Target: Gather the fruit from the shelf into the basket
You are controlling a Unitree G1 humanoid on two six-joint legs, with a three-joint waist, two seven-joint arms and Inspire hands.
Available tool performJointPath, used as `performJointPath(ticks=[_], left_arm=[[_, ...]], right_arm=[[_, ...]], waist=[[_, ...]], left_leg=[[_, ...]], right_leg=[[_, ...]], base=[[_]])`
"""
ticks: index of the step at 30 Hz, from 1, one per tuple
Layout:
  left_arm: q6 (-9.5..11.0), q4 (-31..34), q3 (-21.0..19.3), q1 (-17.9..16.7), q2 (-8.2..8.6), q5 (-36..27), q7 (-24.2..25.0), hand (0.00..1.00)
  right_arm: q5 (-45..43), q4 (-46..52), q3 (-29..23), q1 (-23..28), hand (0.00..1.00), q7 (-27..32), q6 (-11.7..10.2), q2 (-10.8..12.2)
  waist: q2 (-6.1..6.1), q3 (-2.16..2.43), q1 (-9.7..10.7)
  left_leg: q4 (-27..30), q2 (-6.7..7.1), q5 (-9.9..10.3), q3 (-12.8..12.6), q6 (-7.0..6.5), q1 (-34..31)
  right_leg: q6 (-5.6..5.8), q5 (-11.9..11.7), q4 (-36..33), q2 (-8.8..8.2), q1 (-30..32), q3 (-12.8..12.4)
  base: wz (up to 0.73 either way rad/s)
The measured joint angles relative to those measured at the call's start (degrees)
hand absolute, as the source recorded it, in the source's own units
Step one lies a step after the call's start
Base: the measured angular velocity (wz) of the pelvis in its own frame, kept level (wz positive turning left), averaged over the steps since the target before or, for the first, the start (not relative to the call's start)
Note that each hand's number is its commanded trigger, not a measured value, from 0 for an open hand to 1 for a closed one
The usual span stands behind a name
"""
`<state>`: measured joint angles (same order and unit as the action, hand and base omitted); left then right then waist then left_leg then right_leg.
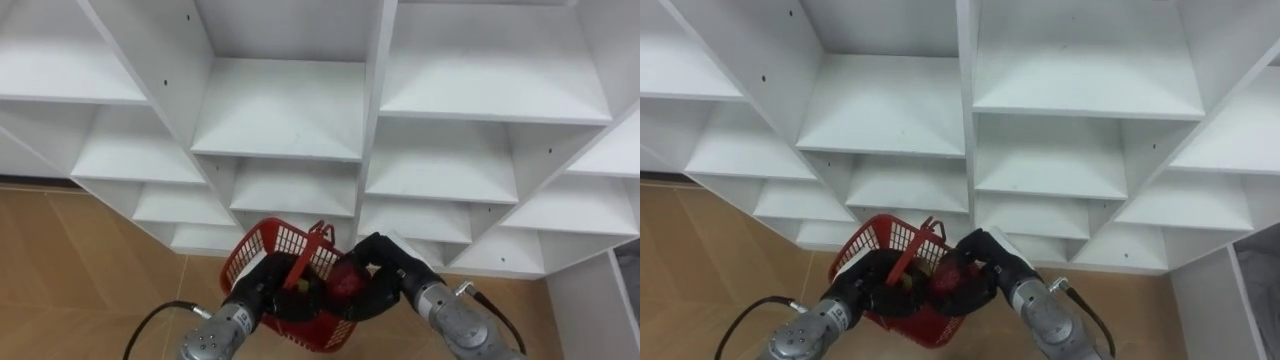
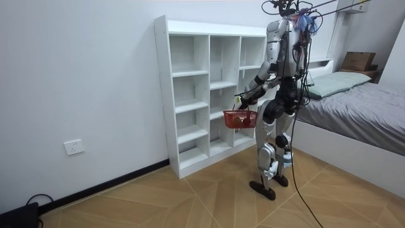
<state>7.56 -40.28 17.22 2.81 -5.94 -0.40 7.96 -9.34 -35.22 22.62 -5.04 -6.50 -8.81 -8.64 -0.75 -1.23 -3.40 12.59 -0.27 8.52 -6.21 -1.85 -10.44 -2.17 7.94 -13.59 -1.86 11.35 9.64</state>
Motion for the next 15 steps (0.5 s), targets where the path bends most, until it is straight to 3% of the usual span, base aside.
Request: performJointPath(ticks=[8,9,10,11,15], left_arm=[[0.0,0.0,0.0,0.0,-0.04,0.0,0.0,1.0],[0.0,0.0,0.0,0.0,-0.04,0.0,0.0,1.0],[0.0,0.0,0.0,0.0,-0.04,0.0,0.0,1.0],[0.0,0.0,0.0,0.0,-0.04,0.0,0.0,1.0],[0.0,0.0,0.1,0.0,-0.07,0.1,0.0,1.0]], right_arm=[[0.0,0.0,0.3,0.0,0.98,-0.1,0.1,0.0],[0.0,0.0,0.3,0.0,0.73,-0.1,0.1,0.0],[0.0,0.0,0.3,0.0,0.11,-0.1,0.1,0.0],[0.0,0.0,0.4,0.0,0.0,-0.2,0.1,0.0],[0.0,0.0,0.5,-0.1,0.0,-0.5,0.1,0.0]], waist=[[0.0,0.0,0.0],[-0.01,0.0,0.0],[-0.01,0.0,0.0],[-0.01,0.0,0.0],[-0.03,0.02,-0.1]], left_leg=[[0.0,0.0,0.0,0.0,0.0,0.0],[0.0,0.0,0.0,0.0,0.0,0.0],[0.0,0.0,0.0,0.0,0.0,0.0],[0.0,0.0,0.0,0.0,0.0,0.0],[0.0,0.0,0.0,0.0,0.0,0.0]], right_leg=[[0.0,0.0,0.0,0.0,0.0,0.0],[0.0,0.0,0.0,0.0,0.0,0.0],[0.0,0.0,0.0,0.0,0.0,0.0],[0.0,0.0,0.0,0.0,0.0,0.0],[0.0,0.0,0.0,0.0,0.0,0.0]], base=[[0.0],[0.0],[0.0],[0.0],[0.0]])
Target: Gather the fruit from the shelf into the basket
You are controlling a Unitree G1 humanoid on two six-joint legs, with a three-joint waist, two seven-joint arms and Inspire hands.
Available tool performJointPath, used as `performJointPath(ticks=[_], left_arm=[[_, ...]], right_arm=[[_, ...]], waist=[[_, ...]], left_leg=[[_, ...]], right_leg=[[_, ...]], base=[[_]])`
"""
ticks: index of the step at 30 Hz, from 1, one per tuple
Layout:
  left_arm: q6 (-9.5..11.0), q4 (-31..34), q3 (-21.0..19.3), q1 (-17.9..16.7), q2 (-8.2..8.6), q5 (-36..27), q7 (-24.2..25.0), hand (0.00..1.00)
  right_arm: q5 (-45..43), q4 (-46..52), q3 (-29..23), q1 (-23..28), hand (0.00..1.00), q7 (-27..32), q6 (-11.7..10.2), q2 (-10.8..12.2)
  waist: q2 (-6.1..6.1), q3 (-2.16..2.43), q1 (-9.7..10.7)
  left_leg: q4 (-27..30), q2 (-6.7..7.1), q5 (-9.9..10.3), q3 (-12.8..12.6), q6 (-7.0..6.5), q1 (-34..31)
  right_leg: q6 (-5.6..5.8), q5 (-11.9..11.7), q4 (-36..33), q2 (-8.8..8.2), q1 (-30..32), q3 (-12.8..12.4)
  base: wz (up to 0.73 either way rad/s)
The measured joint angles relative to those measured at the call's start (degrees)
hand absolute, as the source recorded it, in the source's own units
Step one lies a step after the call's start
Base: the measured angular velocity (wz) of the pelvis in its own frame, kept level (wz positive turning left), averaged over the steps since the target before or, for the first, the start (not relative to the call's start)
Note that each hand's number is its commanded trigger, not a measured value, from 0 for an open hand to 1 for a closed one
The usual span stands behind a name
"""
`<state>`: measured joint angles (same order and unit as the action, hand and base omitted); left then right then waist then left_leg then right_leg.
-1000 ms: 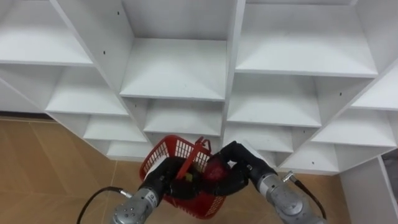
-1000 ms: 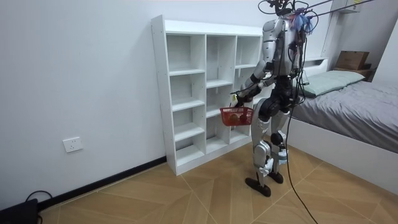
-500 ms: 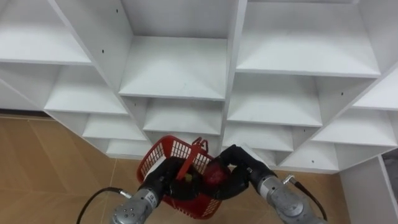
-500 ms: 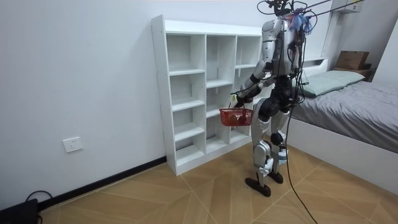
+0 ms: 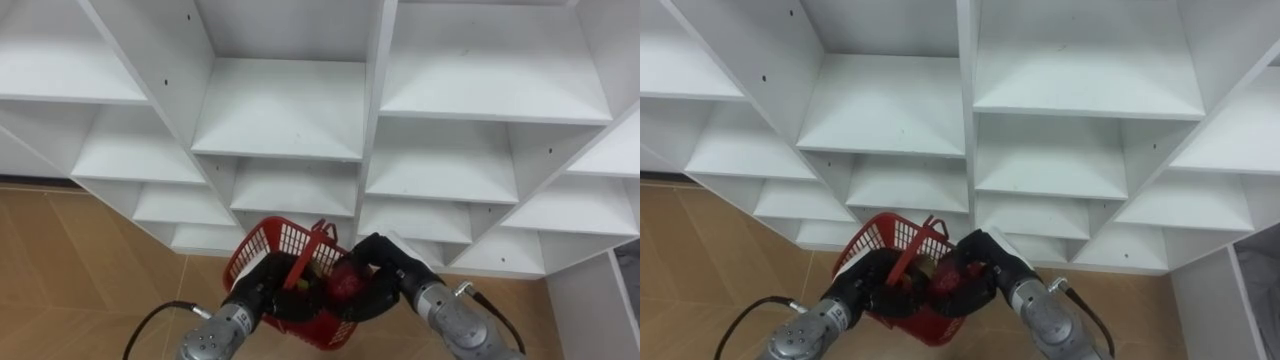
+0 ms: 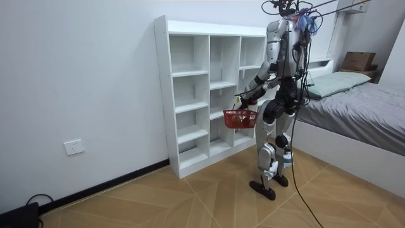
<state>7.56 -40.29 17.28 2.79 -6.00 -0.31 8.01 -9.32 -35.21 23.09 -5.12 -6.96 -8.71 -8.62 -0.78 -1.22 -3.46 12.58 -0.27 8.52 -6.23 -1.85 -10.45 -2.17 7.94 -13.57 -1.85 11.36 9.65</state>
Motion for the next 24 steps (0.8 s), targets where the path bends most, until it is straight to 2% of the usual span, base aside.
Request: performJointPath(ticks=[7,15,20,24], left_arm=[[0.0,0.0,0.0,0.0,-0.3,0.0,-0.1,1.0],[0.0,0.5,-0.2,0.0,-1.52,-0.1,-0.7,1.0],[0.0,1.8,0.0,0.3,-1.26,-0.1,0.0,1.0],[0.0,2.5,2.2,0.1,-0.71,-0.2,1.6,1.0]], right_arm=[[0.0,0.0,1.0,0.0,0.0,-0.5,0.0,-0.1],[0.0,-0.1,2.3,0.2,0.0,-1.7,0.1,-0.6],[-0.5,-0.1,2.1,0.2,0.0,-2.0,0.1,-0.7],[-0.5,-0.1,2.3,0.2,0.0,-2.5,0.1,-0.1]], waist=[[-0.03,0.02,-0.1],[-0.09,0.03,-0.1],[-0.11,0.05,0.0],[-0.11,0.05,0.1]], left_leg=[[0.0,-0.02,0.0,0.0,0.0,0.0],[0.0,-0.02,0.0,0.1,0.0,0.0],[0.0,0.0,0.0,0.1,0.0,0.0],[0.1,-0.01,0.0,0.1,0.0,0.0]], right_leg=[[0.0,0.0,0.0,0.01,0.0,0.0],[0.0,0.0,0.0,-0.01,-0.1,0.1],[0.0,0.0,-0.1,-0.02,-0.1,0.1],[0.0,0.0,-0.2,-0.02,-0.1,0.1]], base=[[0.0],[0.0],[0.0],[0.0]])
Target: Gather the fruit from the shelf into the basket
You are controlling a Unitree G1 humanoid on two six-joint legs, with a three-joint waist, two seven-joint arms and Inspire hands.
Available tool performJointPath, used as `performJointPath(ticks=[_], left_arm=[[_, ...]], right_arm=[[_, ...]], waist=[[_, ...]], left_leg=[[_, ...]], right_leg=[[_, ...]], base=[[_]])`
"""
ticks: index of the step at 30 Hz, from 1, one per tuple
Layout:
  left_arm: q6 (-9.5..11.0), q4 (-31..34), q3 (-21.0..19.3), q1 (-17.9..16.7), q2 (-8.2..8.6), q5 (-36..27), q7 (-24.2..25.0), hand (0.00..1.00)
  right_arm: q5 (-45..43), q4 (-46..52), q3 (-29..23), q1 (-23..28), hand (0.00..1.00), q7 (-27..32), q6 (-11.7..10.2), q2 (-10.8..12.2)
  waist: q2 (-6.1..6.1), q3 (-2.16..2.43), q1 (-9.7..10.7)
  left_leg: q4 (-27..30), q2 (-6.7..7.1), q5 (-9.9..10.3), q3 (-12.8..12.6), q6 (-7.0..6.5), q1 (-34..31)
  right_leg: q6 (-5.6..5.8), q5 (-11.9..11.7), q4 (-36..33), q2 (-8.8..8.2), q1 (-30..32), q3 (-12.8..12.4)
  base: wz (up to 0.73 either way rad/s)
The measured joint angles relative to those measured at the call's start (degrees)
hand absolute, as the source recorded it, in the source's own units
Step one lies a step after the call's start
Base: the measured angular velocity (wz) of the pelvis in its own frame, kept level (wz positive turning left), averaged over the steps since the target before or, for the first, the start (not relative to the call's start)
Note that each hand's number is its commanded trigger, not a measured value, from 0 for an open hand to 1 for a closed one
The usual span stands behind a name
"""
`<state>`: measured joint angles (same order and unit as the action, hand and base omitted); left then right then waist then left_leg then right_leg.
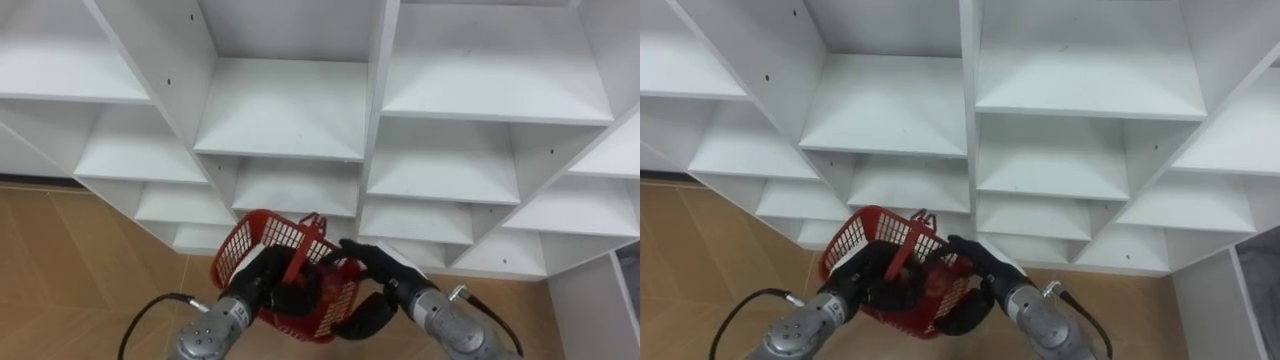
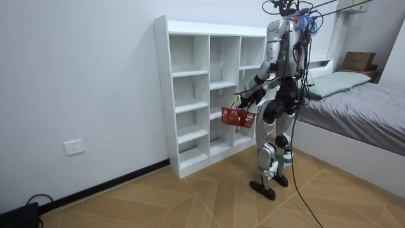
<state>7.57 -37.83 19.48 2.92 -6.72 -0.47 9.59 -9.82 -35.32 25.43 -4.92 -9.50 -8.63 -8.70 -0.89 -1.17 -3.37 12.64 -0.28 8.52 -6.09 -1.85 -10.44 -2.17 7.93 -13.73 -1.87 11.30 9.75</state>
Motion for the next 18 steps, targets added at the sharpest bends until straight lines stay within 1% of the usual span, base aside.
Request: performJointPath(ticks=[3,8,13,18], left_arm=[[0.0,0.1,0.2,0.0,0.44,0.0,0.2,1.0],[0.0,0.1,0.2,0.0,0.43,0.0,1.2,1.0],[0.0,0.1,0.5,0.0,0.47,0.0,1.3,1.0],[0.0,0.1,0.6,0.0,0.43,0.0,1.2,1.0]], right_arm=[[0.0,0.0,0.3,0.0,0.0,0.0,0.0,0.1],[0.0,-0.3,0.3,0.0,0.0,0.1,0.0,0.1],[0.1,-0.3,0.3,0.0,0.0,0.1,0.0,0.1],[0.1,-0.3,0.3,0.0,0.0,0.1,0.0,0.1]], waist=[[0.0,0.0,0.0],[0.08,-0.04,0.0],[0.13,-0.06,0.0],[0.42,-0.23,0.0]], left_leg=[[0.1,-0.01,0.0,0.0,0.0,0.0],[0.1,0.01,0.0,0.0,0.0,0.1],[0.1,0.01,0.0,0.0,0.0,0.2],[0.1,0.01,0.0,0.0,0.0,0.2]], right_leg=[[0.0,0.0,-0.1,0.0,0.0,0.0],[0.0,0.0,-0.1,-0.03,-0.1,0.0],[0.0,0.0,-0.1,-0.03,-0.1,0.0],[0.0,0.0,-0.1,-0.03,-0.1,0.0]], base=[[0.0],[0.0],[0.0],[0.0]])
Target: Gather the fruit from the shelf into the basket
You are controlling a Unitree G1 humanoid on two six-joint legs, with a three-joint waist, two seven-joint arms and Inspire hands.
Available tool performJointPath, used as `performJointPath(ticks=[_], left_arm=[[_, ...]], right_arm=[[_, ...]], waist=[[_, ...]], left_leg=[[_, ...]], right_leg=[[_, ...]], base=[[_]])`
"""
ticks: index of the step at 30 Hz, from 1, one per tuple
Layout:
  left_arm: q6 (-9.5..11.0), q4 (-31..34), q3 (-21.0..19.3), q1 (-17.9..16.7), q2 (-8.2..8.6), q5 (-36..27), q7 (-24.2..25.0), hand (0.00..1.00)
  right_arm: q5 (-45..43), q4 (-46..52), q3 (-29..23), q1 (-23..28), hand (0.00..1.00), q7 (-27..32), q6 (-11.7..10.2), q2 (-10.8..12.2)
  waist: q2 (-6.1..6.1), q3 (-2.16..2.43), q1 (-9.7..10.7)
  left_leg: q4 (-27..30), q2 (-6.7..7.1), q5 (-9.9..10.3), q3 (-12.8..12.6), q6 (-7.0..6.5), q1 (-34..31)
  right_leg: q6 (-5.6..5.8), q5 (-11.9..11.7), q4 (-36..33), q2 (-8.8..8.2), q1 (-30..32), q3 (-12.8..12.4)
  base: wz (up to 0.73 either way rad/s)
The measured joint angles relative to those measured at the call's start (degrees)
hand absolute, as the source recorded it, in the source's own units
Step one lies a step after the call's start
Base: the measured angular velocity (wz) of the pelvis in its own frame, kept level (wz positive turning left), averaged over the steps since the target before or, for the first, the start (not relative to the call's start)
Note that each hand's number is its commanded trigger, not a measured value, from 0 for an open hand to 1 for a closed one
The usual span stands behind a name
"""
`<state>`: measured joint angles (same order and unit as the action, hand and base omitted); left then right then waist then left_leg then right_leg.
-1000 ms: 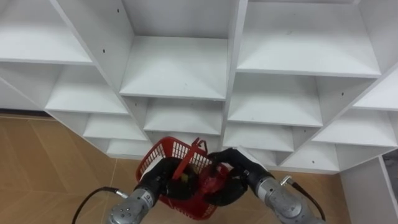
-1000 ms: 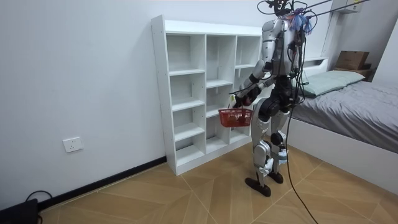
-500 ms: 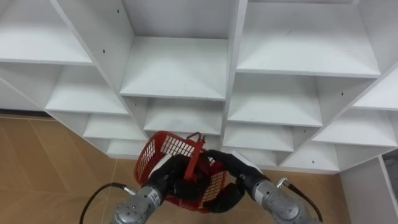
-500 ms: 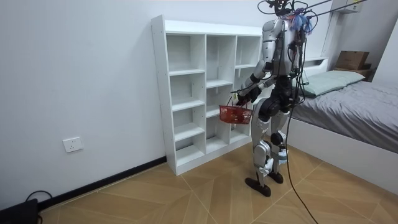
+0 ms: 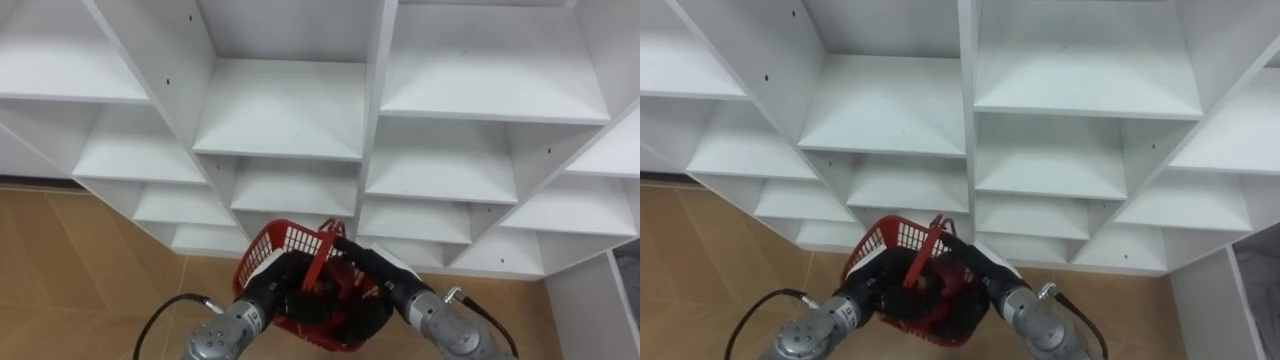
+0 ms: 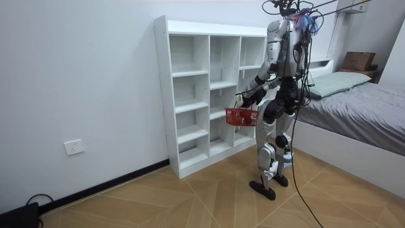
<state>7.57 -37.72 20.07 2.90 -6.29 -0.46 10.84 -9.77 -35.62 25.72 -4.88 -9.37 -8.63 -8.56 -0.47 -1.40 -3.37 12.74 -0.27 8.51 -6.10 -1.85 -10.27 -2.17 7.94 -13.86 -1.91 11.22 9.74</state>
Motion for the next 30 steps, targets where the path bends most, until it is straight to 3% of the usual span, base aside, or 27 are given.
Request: performJointPath(ticks=[17,30], left_arm=[[0.0,-0.7,0.2,-0.6,-1.48,0.2,-0.1,1.0],[0.0,-4.5,-1.3,-3.9,-2.59,1.3,-2.9,1.0]], right_arm=[[0.3,0.0,-0.7,0.0,0.0,0.0,0.0,-0.6],[0.2,0.0,-1.3,2.3,0.0,1.3,0.0,-1.3]], waist=[[-0.02,0.05,0.0],[-0.48,0.39,0.1]], left_leg=[[0.0,-0.02,0.0,0.0,0.01,0.6],[-1.3,-0.02,0.1,0.1,0.08,3.8]], right_leg=[[0.0,0.0,0.4,0.03,-0.8,0.3],[0.09,0.0,1.4,0.2,-4.1,0.6]], base=[[0.0],[0.0]])
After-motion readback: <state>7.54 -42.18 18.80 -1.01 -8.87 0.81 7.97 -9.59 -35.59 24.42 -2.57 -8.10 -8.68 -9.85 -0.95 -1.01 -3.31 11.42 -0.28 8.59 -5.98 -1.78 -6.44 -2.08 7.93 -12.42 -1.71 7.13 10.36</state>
